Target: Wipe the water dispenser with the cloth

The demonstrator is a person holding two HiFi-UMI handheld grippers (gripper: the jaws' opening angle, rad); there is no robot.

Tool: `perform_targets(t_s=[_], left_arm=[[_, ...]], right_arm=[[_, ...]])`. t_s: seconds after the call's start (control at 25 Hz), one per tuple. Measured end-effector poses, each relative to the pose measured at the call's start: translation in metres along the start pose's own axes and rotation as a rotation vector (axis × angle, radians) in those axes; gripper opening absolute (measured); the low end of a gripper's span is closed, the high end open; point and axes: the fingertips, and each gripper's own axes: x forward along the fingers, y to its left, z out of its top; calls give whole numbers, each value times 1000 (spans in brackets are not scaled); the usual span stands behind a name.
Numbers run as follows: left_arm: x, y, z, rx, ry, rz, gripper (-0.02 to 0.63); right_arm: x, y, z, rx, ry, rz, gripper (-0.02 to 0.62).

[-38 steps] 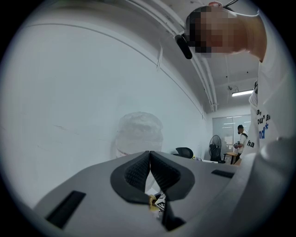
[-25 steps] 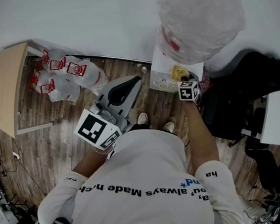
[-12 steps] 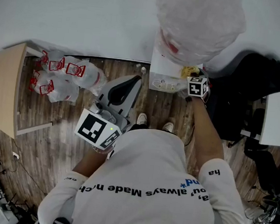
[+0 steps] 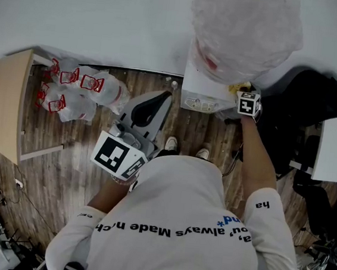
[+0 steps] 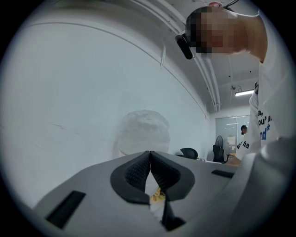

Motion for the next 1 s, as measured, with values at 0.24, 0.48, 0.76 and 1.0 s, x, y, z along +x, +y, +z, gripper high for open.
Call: perform_targets(t_s=[0.24, 0.48, 0.76, 1.0], left_arm=[[9, 8, -1, -3, 6, 13, 20], [14, 11, -2, -5, 11, 18, 20], [19, 1, -5, -5, 16, 1, 20], [19, -5, -4, -2, 14, -3, 20]], right_arm=[[15, -1, -1, -25, 16, 42, 61], [19, 1, -2, -49, 5, 65, 57], [17, 3, -7, -77, 2, 58, 49], [12, 4, -16, -93, 19, 55, 46]])
